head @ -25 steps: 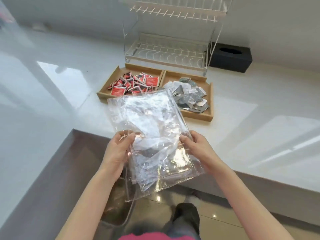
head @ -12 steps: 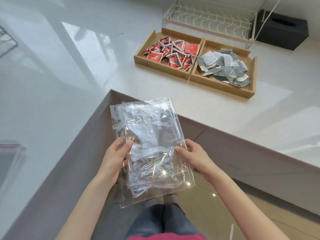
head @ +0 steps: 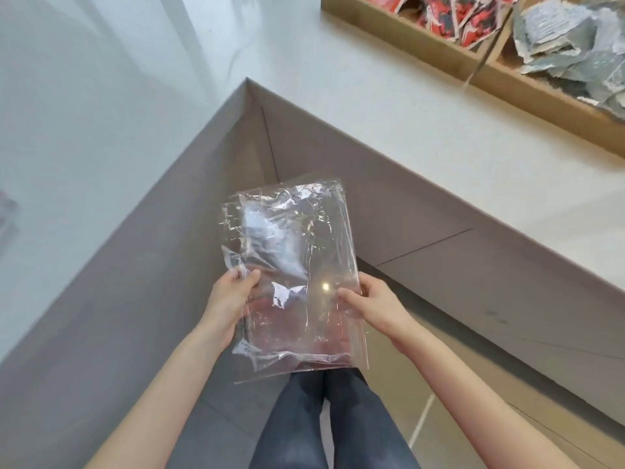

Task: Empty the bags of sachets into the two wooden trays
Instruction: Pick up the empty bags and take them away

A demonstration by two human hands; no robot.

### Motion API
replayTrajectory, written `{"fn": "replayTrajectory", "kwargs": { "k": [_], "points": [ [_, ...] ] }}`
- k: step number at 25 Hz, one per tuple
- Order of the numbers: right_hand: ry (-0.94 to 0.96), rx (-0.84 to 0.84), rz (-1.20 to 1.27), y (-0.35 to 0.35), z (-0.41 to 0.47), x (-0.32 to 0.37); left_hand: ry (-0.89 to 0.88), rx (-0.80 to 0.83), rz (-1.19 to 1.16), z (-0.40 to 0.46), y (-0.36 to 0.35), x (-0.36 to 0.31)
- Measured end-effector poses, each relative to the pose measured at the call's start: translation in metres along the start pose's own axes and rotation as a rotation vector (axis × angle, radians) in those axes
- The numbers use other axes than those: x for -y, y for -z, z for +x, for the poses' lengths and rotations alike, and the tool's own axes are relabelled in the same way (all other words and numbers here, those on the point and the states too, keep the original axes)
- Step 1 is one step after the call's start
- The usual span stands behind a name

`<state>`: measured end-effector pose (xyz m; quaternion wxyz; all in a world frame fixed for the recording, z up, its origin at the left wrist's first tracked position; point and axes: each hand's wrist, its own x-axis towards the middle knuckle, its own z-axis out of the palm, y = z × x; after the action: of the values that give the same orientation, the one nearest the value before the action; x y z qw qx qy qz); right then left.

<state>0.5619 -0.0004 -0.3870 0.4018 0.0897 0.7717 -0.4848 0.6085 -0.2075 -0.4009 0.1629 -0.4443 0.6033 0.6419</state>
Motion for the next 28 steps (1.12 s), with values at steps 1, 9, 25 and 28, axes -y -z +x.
{"fn": "replayTrajectory", "kwargs": {
  "k": [1, 9, 25, 28],
  "points": [
    [-0.009, 0.007, -0.021, -0.004, 0.012, -0.004, 0.022, -0.021, 0.003, 0.013, 0.002, 0.007],
    [-0.095, 0.093, -0.071, -0.042, 0.107, -0.054, 0.157, -0.136, 0.010, 0.108, 0.004, 0.079],
    [-0.351, 0.192, -0.337, -0.106, 0.287, -0.152, 0.287, -0.195, 0.334, 0.269, -0.009, 0.188],
    [-0.424, 0.297, -0.342, -0.113, 0.289, -0.159, 0.292, -0.214, 0.401, 0.275, -0.005, 0.198]
  ]
}}
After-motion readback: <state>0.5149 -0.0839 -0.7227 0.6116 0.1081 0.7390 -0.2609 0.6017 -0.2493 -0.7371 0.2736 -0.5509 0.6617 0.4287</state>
